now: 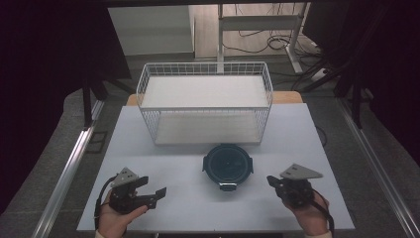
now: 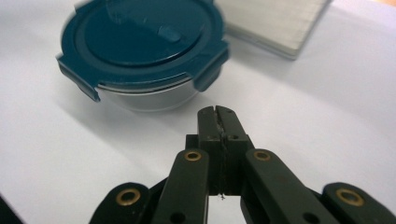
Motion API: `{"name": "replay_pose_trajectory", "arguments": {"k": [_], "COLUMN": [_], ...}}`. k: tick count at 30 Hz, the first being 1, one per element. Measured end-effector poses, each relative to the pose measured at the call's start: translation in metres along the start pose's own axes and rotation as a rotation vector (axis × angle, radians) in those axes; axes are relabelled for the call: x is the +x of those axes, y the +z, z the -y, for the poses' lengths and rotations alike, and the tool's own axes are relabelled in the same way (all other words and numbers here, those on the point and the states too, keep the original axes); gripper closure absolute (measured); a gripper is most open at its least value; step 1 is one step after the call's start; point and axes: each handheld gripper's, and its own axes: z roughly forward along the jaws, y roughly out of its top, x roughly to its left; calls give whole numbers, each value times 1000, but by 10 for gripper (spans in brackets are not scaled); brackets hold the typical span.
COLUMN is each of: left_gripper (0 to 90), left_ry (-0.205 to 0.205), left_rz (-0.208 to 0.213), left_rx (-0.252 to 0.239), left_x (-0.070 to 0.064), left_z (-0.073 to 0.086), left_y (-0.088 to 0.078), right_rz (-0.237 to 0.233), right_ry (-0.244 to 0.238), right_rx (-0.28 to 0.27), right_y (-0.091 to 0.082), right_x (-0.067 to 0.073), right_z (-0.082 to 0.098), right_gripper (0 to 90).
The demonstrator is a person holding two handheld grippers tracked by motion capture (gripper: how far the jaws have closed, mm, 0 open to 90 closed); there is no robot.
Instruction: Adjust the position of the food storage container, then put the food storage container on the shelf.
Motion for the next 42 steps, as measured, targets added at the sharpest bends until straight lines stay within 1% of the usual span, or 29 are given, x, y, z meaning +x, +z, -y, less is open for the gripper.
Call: {"name": "replay_pose_trajectory", "arguments": {"k": [1,2,3,4,6,7,8,10,12,13,16,18,26,30,36,39,42], "left_gripper": [204,204,204,204,203,202,202,200,199,199,199,198,198,197,189,185,183], "left_ry": [0,1,2,4,5,3,1,-7,-15,-20,-33,-37,-37,-41,-34,-40,-51], "left_rz": [5,7,10,12,14,16,20,26,30,31,36,43,42,45,75,96,113], "left_rx": [-5,-7,-10,-10,-11,-11,-11,-14,-17,-20,-31,-36,-39,-35,-39,-37,-31], "left_x": [-1,-2,-3,-4,-5,-4,-4,-2,0,0,2,2,0,-1,-7,-10,-12], "left_z": [0,-1,-1,-1,-1,-1,-1,-1,-2,-2,-2,-2,-3,-3,-8,-12,-16], "left_y": [-1,-1,-1,-1,0,0,1,1,1,0,-1,-2,-1,1,7,10,15], "right_rz": [-10,-25,-38,-46,-43,-45,-60,-82,-102,-104,-118,-117,-114,-115,-122,-128,-143], "right_ry": [24,54,77,99,148,172,196,250,279,288,305,313,310,318,322,317,307], "right_rx": [-22,-45,-63,-78,-108,-120,-129,-145,-160,-163,-169,-171,-167,-168,-162,-150,-136], "right_y": [-5,-10,-13,-16,-19,-21,-22,-23,-24,-25,-27,-29,-28,-29,-27,-24,-20], "right_x": [-4,-8,-11,-14,-17,-20,-22,-28,-33,-34,-38,-39,-39,-40,-37,-34,-29], "right_z": [3,5,7,9,13,14,15,16,18,18,20,21,20,20,16,14,10], "right_gripper": [890,846,770,670,479,406,352,293,266,251,222,215,195,193,167,160,154]}}
